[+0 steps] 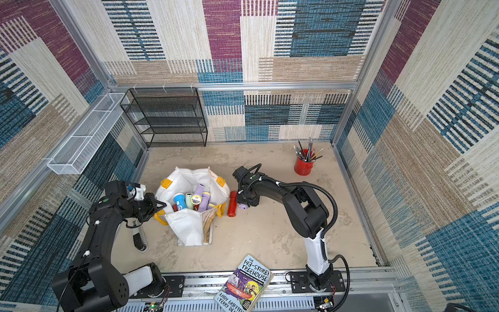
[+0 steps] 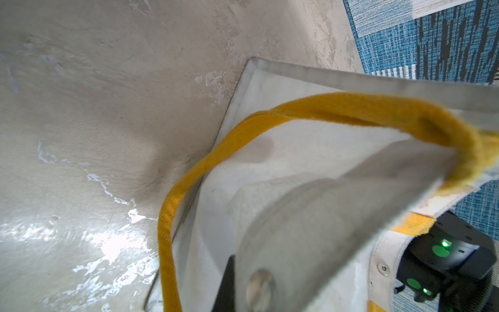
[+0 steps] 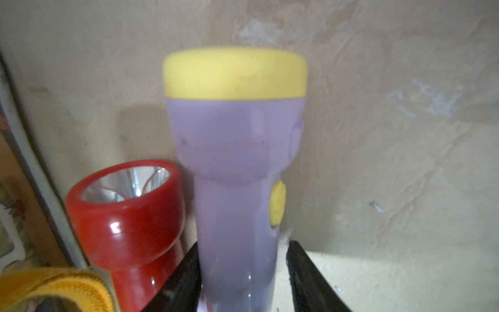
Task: Put the flashlights into the tote bags
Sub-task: Pick up the flashlight from the center of the board.
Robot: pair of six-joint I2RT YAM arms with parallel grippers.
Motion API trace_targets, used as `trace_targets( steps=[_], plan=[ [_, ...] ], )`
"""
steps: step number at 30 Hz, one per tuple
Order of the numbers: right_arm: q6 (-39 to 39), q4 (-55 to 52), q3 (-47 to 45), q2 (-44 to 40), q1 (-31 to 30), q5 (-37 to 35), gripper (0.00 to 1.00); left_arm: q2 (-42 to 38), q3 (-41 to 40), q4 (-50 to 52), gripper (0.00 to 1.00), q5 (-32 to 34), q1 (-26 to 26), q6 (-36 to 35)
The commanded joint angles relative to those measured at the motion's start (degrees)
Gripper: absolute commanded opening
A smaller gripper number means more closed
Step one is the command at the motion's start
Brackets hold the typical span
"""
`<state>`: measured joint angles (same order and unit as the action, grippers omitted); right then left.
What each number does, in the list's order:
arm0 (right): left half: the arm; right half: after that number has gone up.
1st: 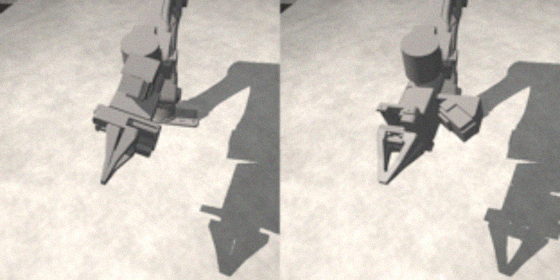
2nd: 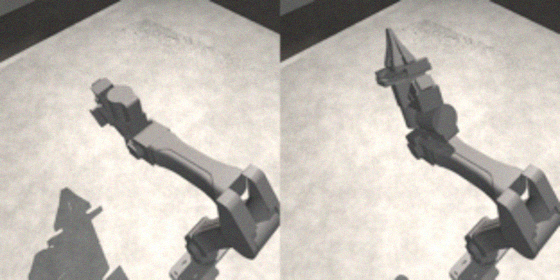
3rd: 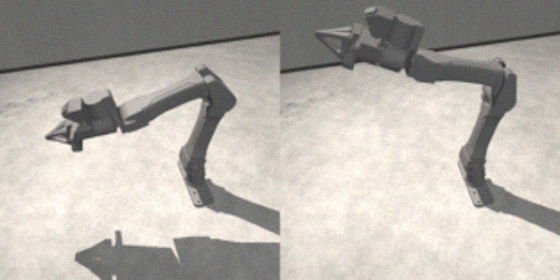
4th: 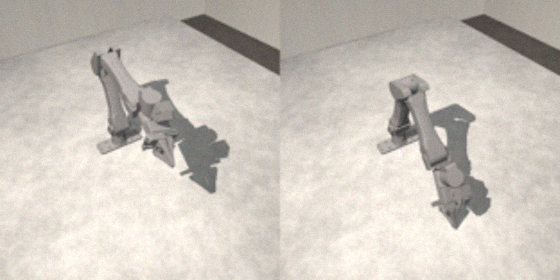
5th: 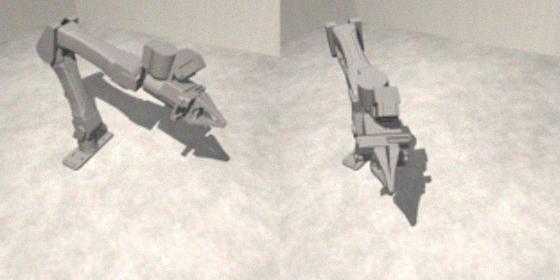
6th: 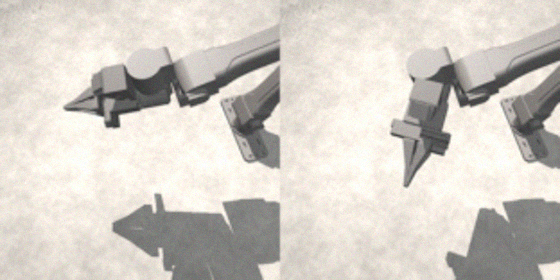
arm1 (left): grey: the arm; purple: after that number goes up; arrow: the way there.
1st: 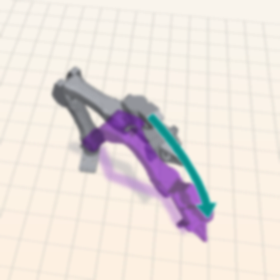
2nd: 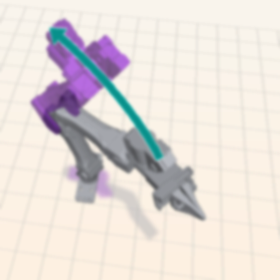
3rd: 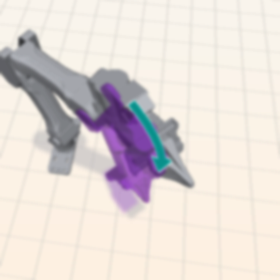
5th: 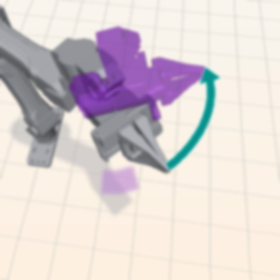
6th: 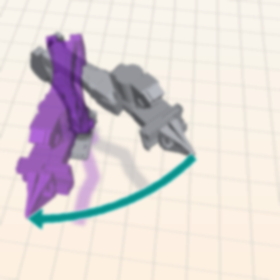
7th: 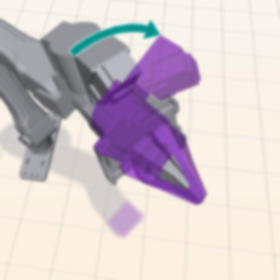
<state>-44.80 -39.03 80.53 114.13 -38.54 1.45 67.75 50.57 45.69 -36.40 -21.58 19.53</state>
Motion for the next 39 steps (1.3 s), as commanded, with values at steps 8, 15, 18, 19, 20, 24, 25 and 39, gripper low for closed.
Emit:
trace_targets(
  steps=[8, 15, 18, 19, 20, 24, 25, 39],
  plan=[
    [2.36, -1.40, -2.51, -0.65, -0.04, -2.22, 0.50, -0.08, 0.15, 0.62, 0.00, -1.13, 0.05, -0.24],
    [4.26, -2.16, -2.75, 0.34, -0.03, -3.88, 0.46, 0.02, 0.23, 0.61, 0.00, -1.04, 0.05, -0.30],
    [4.88, -2.17, -2.71, 0.23, -0.04, -4.00, 0.42, 0.01, 0.15, 0.56, 0.00, -0.87, 0.05, -0.24],
    [5.14, -2.09, -2.76, 0.11, -0.04, -4.09, 0.40, 0.00, 0.15, 0.60, 0.00, -0.86, 0.09, -0.22],
    [5.29, -2.07, -2.88, 0.00, -0.04, -4.22, 0.39, -0.05, 0.15, 0.57, 0.00, -0.86, 0.09, -0.24],
    [5.26, -1.02, -4.04, -1.37, 0.04, -4.26, 0.34, 0.02, 0.15, 0.57, 0.00, -0.63, 0.05, -0.19],
    [5.01, -0.95, -4.32, -1.77, 0.07, -4.35, 0.34, 0.05, 0.15, 0.57, 0.00, -0.62, 0.05, -0.20],
    [7.58, -4.55, 2.63, -9.10, 0.18, -4.69, 0.34, -0.51, 0.16, 0.60, 0.00, -0.54, 0.05, -0.19]
  ],
)
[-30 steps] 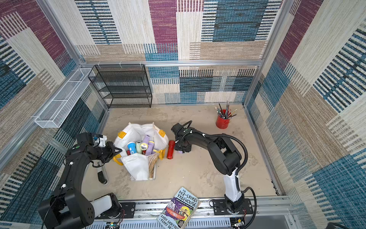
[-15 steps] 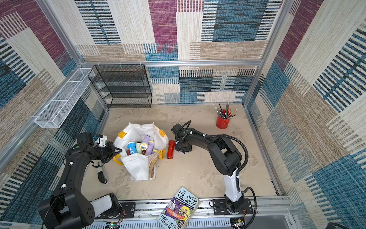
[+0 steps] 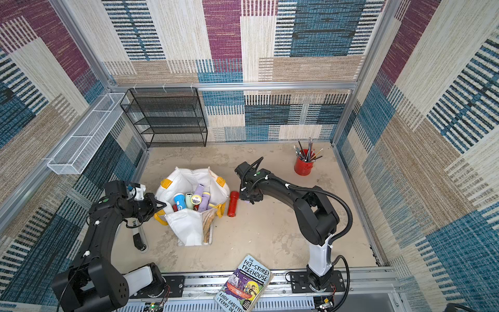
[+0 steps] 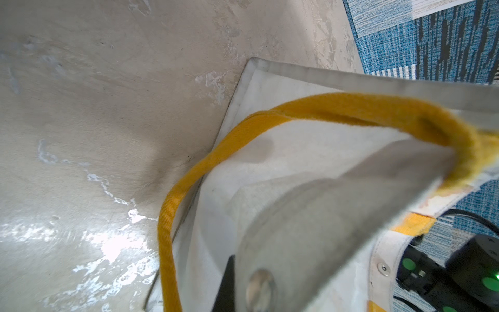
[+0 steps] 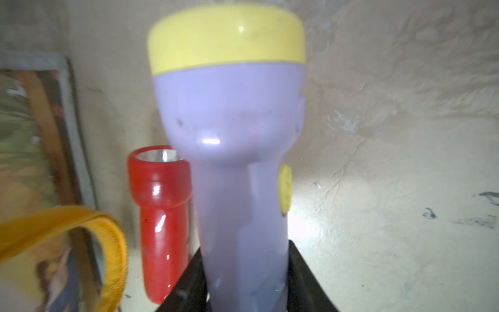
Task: Put the flashlights into the tote bags
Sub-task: Pick up the flashlight from the center of the board.
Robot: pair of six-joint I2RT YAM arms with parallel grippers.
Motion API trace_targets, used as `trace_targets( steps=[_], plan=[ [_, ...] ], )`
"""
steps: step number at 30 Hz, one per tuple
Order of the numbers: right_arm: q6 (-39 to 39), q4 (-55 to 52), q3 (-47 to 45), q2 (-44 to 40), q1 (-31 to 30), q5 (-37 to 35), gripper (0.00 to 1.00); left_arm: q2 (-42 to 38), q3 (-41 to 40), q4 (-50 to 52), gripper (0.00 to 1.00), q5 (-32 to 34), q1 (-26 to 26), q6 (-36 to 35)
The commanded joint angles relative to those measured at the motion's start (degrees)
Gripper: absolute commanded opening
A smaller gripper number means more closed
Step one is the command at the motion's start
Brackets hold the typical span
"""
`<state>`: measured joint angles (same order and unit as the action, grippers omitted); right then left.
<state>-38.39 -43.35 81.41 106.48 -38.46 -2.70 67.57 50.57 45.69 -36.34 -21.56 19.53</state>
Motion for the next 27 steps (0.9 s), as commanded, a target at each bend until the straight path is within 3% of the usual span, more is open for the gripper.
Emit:
trace_targets(
  steps=[1, 16, 27],
  plan=[
    [1.74, -0.17, 2.67, -1.95, 0.09, 0.16, 0.34, -0.42, 0.15, 0.56, 0.00, -0.63, 0.03, -0.19],
    [9.89, 6.09, 11.97, -10.46, -2.09, 4.53, 0.37, -0.25, 0.16, 0.57, 0.00, -0.24, 0.03, -0.11],
    [11.30, 8.39, 16.65, -9.55, -7.03, 8.76, 0.38, -0.25, 0.23, 0.50, 0.00, -0.22, 0.03, -0.02]
  ],
)
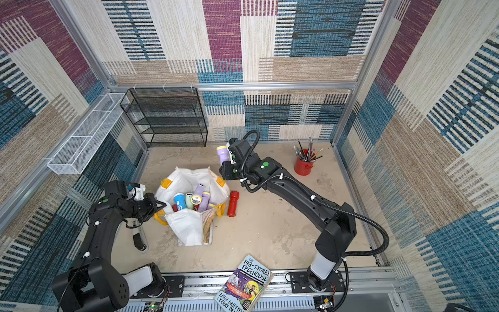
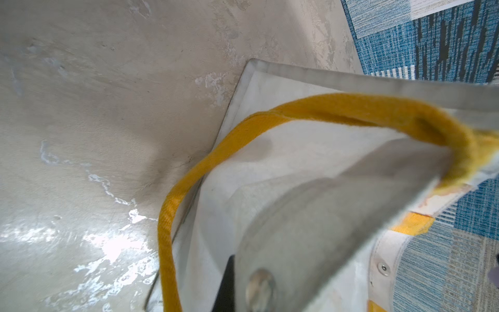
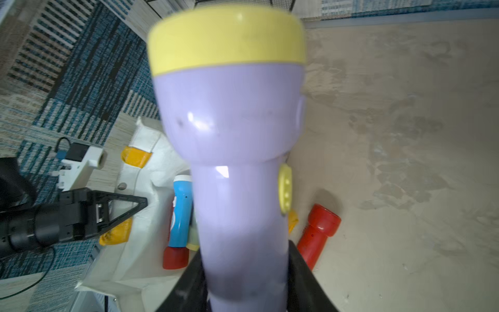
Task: Put the flashlights into the tote bags
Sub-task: Pick up the flashlight from the center of the board, then place the flashlight in the canvas bag.
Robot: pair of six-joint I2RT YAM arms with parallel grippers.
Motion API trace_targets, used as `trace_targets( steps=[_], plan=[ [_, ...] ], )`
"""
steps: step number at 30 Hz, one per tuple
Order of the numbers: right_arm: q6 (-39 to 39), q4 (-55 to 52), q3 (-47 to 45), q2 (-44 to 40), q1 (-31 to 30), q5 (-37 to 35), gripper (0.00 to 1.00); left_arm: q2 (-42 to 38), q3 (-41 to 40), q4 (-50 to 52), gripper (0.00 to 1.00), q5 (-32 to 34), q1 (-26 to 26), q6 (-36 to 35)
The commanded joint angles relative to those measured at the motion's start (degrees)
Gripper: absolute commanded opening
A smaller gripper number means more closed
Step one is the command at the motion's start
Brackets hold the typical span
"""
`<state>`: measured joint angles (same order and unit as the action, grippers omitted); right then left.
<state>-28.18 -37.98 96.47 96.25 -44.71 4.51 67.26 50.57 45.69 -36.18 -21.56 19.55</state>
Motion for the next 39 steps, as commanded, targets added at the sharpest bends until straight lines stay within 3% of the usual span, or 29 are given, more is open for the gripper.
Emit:
trace_targets(
  steps=[1, 24, 39],
  plan=[
    [1.11, 2.83, 2.25, 1.21, -1.22, 1.75, 0.38, 0.04, 0.23, 0.59, 0.00, -0.33, 0.04, -0.04],
    [1.60, 1.53, 10.43, 12.29, -7.91, 11.98, 0.38, 0.08, 0.28, 0.35, 0.00, -0.64, 0.03, -0.13],
    [0.66, -1.28, 10.65, 17.25, -11.77, 12.86, 0.37, -0.46, 0.14, 0.36, 0.00, -1.08, 0.05, -0.22]
  ],
)
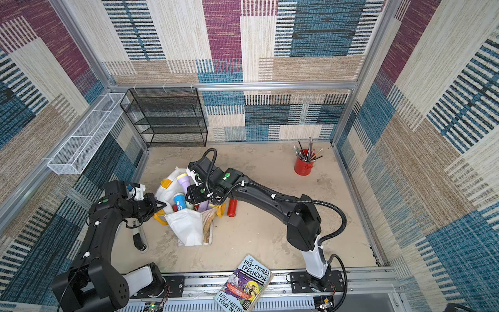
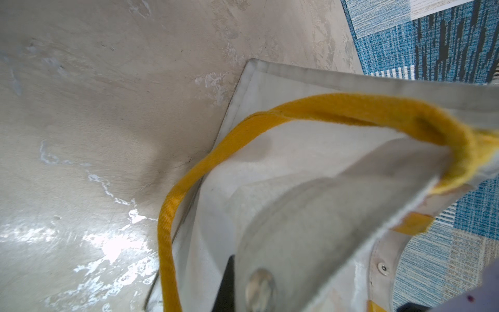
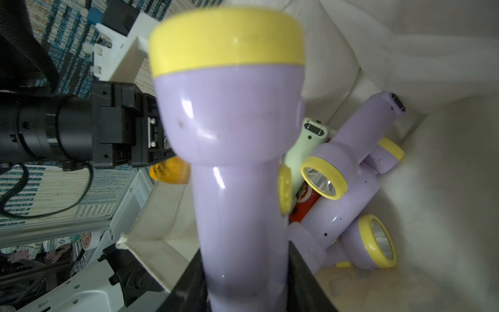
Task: Put the flashlights into the tote bags
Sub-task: Place the flashlight in the canvas bag.
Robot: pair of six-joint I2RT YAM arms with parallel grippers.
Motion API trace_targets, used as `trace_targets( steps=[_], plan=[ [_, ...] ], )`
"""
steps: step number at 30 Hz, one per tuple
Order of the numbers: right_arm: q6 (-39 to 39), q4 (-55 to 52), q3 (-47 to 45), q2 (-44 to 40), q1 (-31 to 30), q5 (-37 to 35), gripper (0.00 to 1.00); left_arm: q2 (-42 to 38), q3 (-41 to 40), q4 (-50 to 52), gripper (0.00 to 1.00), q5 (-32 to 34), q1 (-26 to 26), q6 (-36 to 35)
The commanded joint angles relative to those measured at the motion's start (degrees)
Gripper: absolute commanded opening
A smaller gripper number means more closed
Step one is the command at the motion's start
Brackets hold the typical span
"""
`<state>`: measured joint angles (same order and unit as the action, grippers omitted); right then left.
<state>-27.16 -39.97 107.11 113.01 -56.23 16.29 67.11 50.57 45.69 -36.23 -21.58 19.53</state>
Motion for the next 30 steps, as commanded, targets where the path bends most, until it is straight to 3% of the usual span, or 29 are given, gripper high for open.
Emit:
trace_targets(
  steps=[1, 30],
  plan=[
    [-0.69, 0.44, 0.18, 0.86, -0.34, 1.05, 0.37, -0.39, 0.06, 0.31, 0.00, -1.04, 0.05, -0.11],
    [-8.87, -4.53, 3.02, 9.47, -0.31, 3.13, 0.37, -1.19, -0.06, 0.34, 0.00, -1.30, 0.05, -0.27]
  ],
)
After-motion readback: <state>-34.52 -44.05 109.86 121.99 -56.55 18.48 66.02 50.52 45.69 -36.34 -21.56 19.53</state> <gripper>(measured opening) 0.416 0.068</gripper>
